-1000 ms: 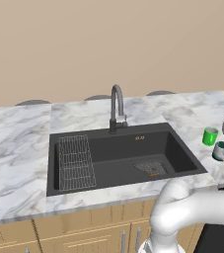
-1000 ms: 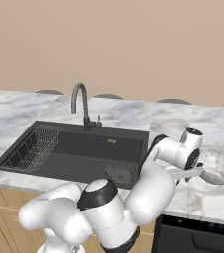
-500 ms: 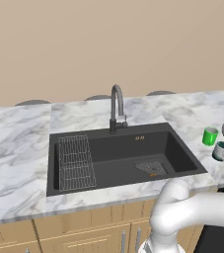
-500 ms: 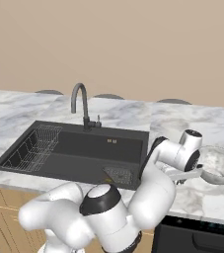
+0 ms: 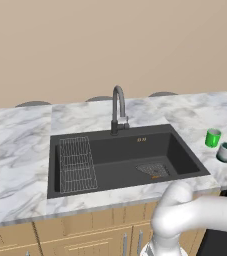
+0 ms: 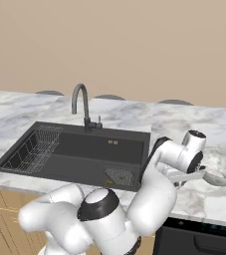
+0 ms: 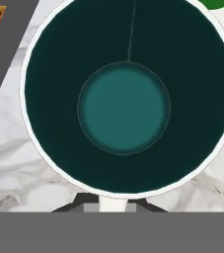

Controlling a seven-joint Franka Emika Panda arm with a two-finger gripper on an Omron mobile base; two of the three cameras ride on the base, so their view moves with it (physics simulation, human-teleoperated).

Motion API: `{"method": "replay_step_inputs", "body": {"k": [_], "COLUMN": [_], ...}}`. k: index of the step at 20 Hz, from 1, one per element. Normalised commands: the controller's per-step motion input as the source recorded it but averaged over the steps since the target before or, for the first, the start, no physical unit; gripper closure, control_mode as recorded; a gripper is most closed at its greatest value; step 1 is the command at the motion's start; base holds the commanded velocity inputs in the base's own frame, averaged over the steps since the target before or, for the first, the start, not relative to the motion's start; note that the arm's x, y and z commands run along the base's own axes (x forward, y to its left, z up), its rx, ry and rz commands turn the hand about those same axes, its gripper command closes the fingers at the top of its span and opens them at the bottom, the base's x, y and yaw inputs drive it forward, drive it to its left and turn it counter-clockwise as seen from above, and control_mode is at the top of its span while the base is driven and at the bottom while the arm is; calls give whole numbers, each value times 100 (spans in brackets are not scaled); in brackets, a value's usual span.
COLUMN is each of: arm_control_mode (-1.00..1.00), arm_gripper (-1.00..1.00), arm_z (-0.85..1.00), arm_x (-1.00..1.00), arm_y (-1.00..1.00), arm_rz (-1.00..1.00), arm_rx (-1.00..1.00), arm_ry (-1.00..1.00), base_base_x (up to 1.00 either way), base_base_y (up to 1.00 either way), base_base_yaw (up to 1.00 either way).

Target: Clear the mugs and bowl far away from the sink.

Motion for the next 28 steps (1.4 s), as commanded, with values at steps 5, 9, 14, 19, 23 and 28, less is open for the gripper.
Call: {"method": "replay_step_inputs", "body": {"k": [5,9,14,19,23,28], "arm_control_mode": [-100,-100,-100,-100,-100,-100], "arm_gripper": [100,100,100,100,100,100], "arm_z": [51,47,23,12,21,4], "arm_x": [-91,-89,-63,-7,0,0], "arm_y": [18,49,72,78,36,0], "arm_rz": [10,17,21,28,33,25], "arm_rx": [-6,-14,-16,-13,-8,-2], "arm_ry": [-34,-41,-34,-17,-9,-1], "base_base_x": [0,0,0,0,0,0], "base_base_y": [0,0,0,0,0,0], "base_base_yaw": [0,0,0,0,0,0]}}
